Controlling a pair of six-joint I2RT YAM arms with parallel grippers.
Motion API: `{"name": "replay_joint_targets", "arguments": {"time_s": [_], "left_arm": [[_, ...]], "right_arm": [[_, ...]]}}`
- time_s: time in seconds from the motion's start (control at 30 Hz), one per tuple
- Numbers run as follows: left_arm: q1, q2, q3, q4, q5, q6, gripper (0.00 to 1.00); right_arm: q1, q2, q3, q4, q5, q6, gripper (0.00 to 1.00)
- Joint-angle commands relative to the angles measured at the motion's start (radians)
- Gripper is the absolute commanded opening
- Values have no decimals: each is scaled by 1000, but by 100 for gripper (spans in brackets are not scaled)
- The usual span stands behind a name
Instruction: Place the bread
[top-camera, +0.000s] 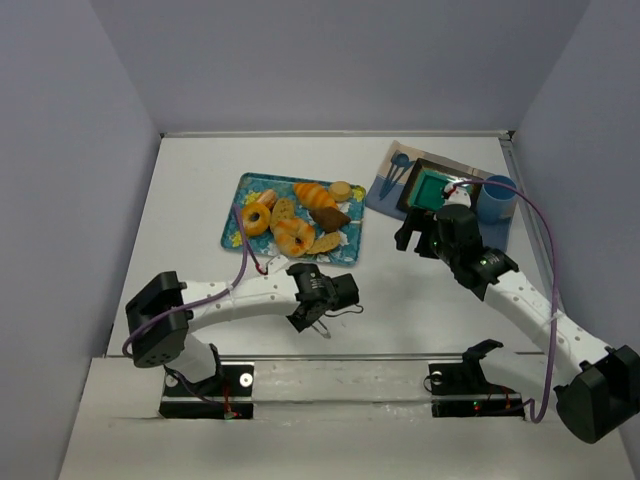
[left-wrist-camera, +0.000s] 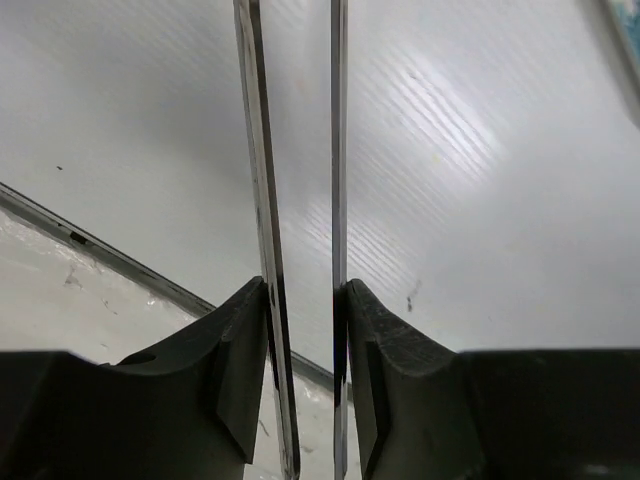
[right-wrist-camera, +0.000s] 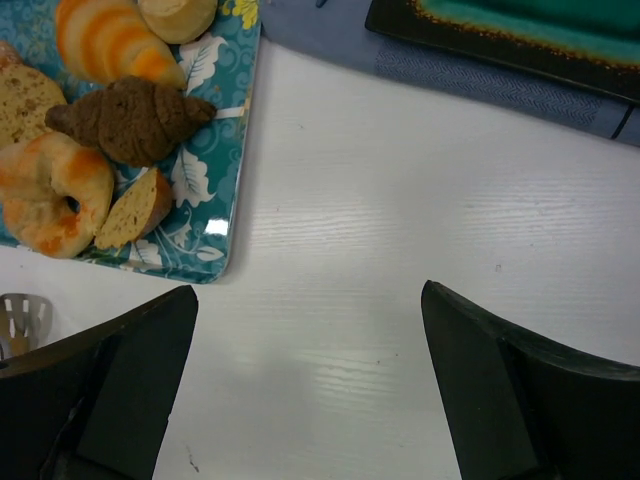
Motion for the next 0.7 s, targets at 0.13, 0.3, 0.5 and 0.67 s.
{"name": "replay_joint_targets", "arguments": {"time_s": [0.13,0.3,0.5,0.67], "left_arm": [[-110,-176,162,-75,-270,186,42],[-139,-320,210,0,-356,436,43],[-142,-542,105,350,-315,867,47],[-142,-716,-7,572,-226,1096,62]], "right_arm": [[4,-36,15,28,9,-13,99],[4,-48,17,29,9,-13,99],[4,-54,17,28,18,-14,99],[4,-59,18,28,18,-16,99]]}}
